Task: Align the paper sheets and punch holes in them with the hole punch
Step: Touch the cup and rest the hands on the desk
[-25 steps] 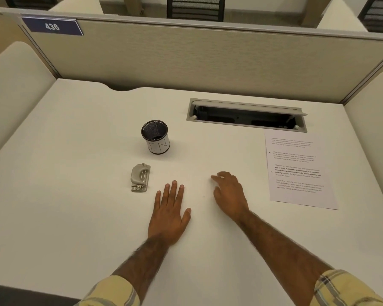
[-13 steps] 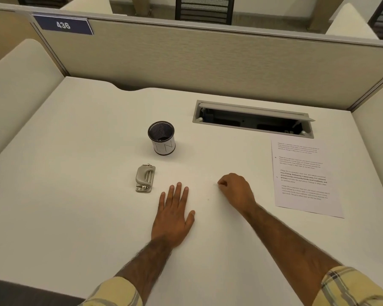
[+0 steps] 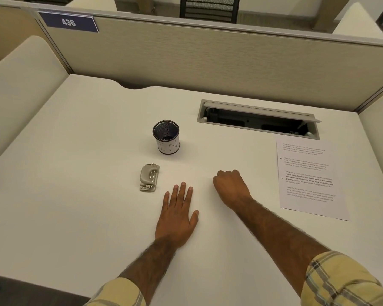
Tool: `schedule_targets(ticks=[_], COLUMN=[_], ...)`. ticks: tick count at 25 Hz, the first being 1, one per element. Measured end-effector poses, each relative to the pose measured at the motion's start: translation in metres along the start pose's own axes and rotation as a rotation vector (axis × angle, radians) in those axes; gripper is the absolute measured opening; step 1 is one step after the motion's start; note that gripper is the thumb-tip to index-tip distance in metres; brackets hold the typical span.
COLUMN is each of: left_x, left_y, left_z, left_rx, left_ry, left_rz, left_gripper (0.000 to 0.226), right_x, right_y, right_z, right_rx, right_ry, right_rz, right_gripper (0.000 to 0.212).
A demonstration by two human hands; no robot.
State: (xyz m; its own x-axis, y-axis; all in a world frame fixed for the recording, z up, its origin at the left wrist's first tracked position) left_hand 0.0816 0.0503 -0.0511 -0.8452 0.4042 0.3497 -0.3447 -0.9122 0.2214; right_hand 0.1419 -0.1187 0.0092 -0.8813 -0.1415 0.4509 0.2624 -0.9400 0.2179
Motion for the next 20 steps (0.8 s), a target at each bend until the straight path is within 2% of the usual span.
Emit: schedule_targets(ticks=[4,8,10,13,15,17,20], left_x=[0.0,0.001,0.001,0.001,0.001,0.001,0.0], left_y=[0.0,0.001,0.0,0.0,0.0,0.0,0.0], left_z=[0.001,0.002,0.002,0.001,0.001,0.001,0.001], left_rx=[0.001,0.003,0.006,0.008,0.006,0.009,0.001], left_ry=[0.001,0.004,0.006,0.01,0.014,0.016,0.013], left_rz=[0.001,0.001,0.003,0.003,0.004,0.002,0.006], left_gripper=[0.073,0.073,0.073,0.073,0.073,0.073,0.073], right_x=[-0.005,-0.01,-0.014,-0.011,-0.002,0.003,0.001], right_y=[0.0,0.003,0.013,0.038,0.05,0.052,0.042], right_z=[-0.001,-0.005,-0.01,-0.027,-0.033,-0.033,-0.026], right_rx=[-0.002,-0.116,-0.336,-0.81,-0.954,-0.939,-0.768], right_ry=[0.032,0.048,0.051,0.023,0.069,0.083,0.045], right_rz=[-0.001,0.009,-0.034,-0.066,-0.063,-0.074,-0.063], right_gripper=[0.019,0.014,0.013,0.015,0.019,0.02,0.02])
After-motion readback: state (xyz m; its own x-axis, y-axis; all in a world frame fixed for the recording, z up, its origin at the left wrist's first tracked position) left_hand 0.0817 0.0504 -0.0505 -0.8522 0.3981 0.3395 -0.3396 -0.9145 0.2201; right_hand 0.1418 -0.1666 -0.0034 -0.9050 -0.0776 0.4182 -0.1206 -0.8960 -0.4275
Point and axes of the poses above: each hand's wrist, its own x-axis away from the middle knuckle, its own z-axis out of the back of the hand, y = z × x, the point moved 7 cm from there along -x, towards the middle knuckle, and after that the axes turned 14 degrees about -y, right-handed, at the moved point
